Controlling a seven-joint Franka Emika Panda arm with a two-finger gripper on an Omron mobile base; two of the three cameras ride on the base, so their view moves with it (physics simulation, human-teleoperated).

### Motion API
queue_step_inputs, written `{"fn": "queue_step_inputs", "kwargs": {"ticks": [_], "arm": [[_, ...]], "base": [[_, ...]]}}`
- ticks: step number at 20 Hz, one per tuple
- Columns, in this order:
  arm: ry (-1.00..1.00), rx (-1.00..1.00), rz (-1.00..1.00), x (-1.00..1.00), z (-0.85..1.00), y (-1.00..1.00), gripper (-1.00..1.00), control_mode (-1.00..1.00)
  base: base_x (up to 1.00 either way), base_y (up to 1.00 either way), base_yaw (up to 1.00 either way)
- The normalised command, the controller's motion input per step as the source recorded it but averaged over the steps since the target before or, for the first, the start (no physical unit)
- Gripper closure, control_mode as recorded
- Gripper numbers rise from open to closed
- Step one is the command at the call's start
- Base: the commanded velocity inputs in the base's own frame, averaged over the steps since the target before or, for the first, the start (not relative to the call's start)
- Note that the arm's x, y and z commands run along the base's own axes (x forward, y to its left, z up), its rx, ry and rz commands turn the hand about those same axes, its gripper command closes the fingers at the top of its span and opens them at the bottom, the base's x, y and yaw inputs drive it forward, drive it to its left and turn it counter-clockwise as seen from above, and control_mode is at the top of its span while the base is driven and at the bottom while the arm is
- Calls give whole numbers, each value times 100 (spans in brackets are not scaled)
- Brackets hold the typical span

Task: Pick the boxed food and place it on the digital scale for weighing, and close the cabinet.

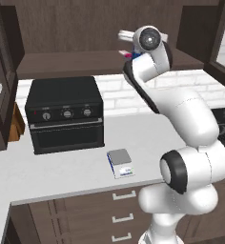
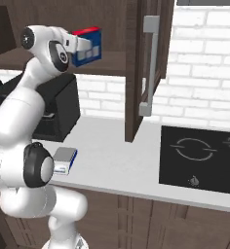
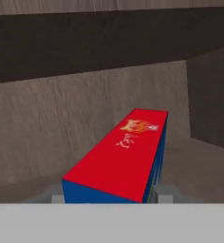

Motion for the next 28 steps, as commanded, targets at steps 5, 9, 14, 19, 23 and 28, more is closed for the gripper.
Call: {"fn": "queue_step_inputs", "kwargs": {"ticks": [5, 9, 14, 19, 23, 28], "arm": [[-17, 0, 0, -100, 0, 5, 100, -100], [-5, 1, 0, -100, 0, 0, 100, -100], [3, 5, 2, -100, 0, 0, 100, -100], [18, 4, 6, -100, -32, -2, 100, -100], [28, 4, 20, -97, -49, -9, 100, -100], [1, -1, 38, -78, -80, -3, 100, -100]], "base": [[0, 0, 0], [0, 0, 0], [0, 0, 0], [0, 0, 0], [0, 0, 0], [0, 0, 0]]}}
